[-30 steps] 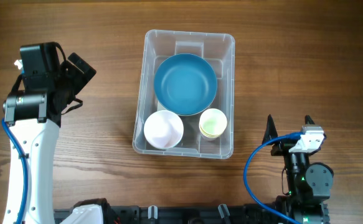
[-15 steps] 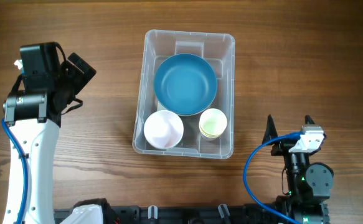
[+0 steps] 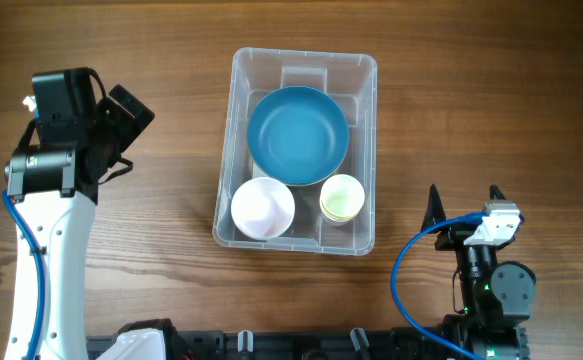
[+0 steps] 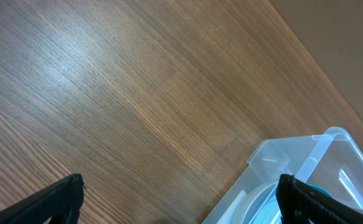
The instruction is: Pack container
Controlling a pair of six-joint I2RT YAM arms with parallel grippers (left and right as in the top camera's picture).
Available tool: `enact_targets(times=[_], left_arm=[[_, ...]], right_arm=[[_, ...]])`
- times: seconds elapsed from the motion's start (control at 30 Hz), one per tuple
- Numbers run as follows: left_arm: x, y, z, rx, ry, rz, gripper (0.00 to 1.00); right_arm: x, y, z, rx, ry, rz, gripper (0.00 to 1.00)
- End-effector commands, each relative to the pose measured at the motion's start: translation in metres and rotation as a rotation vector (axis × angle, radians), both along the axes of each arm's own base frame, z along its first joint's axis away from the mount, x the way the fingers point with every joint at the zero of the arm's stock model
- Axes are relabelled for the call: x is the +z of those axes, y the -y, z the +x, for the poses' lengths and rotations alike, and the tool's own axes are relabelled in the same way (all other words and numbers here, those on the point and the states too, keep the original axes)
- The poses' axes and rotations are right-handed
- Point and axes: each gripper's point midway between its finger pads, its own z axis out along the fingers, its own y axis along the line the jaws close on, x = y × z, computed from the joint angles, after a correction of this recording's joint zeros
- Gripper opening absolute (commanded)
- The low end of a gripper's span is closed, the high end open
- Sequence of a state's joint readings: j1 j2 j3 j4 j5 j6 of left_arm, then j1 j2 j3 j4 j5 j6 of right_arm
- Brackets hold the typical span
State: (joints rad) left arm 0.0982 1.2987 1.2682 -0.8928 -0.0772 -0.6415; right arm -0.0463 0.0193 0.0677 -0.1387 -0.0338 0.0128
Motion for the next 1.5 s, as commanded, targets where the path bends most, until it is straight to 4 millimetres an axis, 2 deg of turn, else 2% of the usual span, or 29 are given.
enact_targets(times=[0.0, 0.43, 0.6, 0.7, 0.77, 0.87, 0.93, 1.03, 1.13, 1.27, 1.33, 1.47], left_arm=[[0.003, 0.0, 0.001, -0.003, 0.01, -0.004, 1.0], [0.004, 0.0, 0.001, -0.003, 0.014, -0.004, 1.0], [0.021, 0.0, -0.002, -0.003, 0.075, 0.002, 1.0], [0.049, 0.005, -0.011, -0.016, 0.167, 0.0, 1.0], [0.071, 0.01, -0.024, -0.032, 0.236, 0.01, 1.0], [0.103, 0.018, -0.055, -0.052, 0.339, 0.024, 1.0], [0.126, 0.019, -0.082, -0.047, 0.423, 0.045, 1.0], [0.141, 0.012, -0.124, -0.002, 0.487, 0.086, 1.0], [0.145, 0.008, -0.164, 0.024, 0.529, 0.107, 1.0], [0.142, 0.005, -0.209, 0.054, 0.564, 0.128, 1.0], [0.138, 0.005, -0.224, 0.057, 0.584, 0.129, 1.0], [0.123, 0.004, -0.237, 0.071, 0.62, 0.137, 1.0]], right_arm=[[0.002, -0.004, -0.001, 0.023, 0.013, -0.011, 1.0], [0.002, -0.004, -0.001, 0.023, 0.013, -0.012, 1.0], [0.002, -0.004, -0.001, 0.023, 0.013, -0.011, 1.0], [0.002, -0.004, -0.001, 0.023, 0.013, -0.012, 1.0], [0.002, -0.004, -0.001, 0.023, 0.013, -0.011, 1.0], [0.002, -0.004, -0.001, 0.023, 0.013, -0.011, 1.0], [0.002, -0.004, -0.001, 0.023, 0.013, -0.011, 1.0], [0.002, -0.004, -0.001, 0.023, 0.013, -0.011, 1.0], [0.002, -0.004, -0.001, 0.023, 0.013, -0.012, 1.0], [0.002, -0.004, -0.001, 0.023, 0.013, -0.012, 1.0], [0.002, -0.004, -0.001, 0.023, 0.013, -0.012, 1.0], [0.002, -0.004, -0.001, 0.023, 0.013, -0.011, 1.0]])
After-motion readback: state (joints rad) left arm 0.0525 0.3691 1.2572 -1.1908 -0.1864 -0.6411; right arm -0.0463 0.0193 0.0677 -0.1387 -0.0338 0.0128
